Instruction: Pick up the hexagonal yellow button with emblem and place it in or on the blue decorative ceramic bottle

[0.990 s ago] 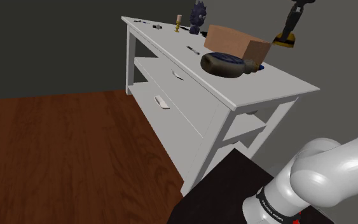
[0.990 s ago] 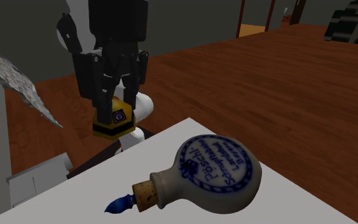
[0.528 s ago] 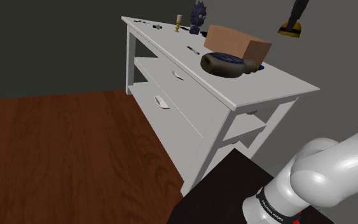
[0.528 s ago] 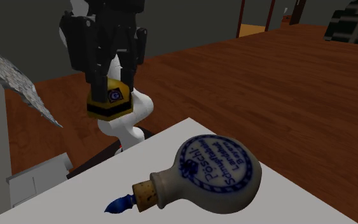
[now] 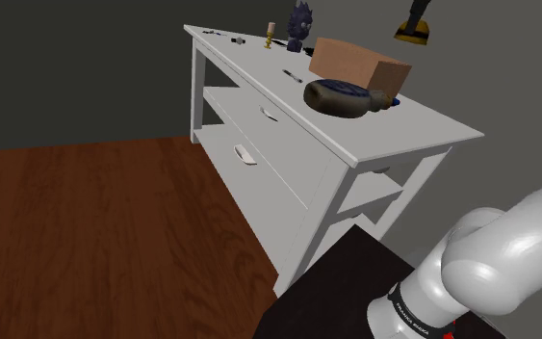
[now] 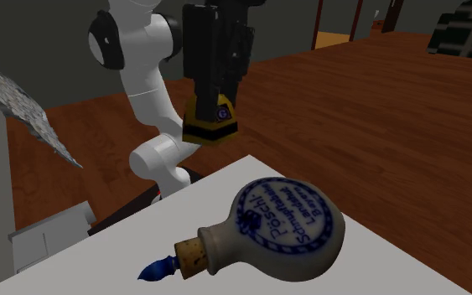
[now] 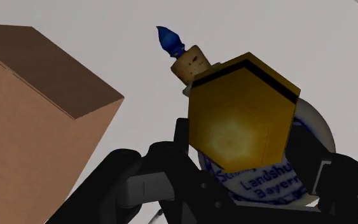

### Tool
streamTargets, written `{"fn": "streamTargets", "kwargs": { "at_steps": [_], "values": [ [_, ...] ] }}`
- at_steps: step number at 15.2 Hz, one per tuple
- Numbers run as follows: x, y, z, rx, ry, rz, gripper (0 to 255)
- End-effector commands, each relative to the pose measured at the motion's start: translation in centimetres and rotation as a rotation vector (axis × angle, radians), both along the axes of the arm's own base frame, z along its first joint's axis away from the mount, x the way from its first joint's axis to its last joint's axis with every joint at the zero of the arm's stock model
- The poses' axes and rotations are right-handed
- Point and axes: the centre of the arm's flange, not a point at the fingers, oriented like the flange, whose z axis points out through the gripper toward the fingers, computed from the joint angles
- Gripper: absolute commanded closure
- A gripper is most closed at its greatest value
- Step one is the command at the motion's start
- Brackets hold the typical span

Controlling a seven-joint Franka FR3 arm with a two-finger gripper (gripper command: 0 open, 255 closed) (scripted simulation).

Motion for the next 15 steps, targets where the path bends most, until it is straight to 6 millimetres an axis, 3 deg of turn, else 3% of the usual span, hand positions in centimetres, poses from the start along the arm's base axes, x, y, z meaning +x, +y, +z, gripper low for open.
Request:
{"fn": "streamTargets", "kwargs": {
  "at_steps": [1, 6, 15],
  "values": [
    [1.9, 1.7, 0.2, 0.000, -0.001, -0.001, 255],
    [6.6, 6.1, 0.3, 0.000, -0.001, -0.001, 255],
    [6.6, 6.1, -4.4, 0.000, -0.001, -0.001, 255]
  ]
}}
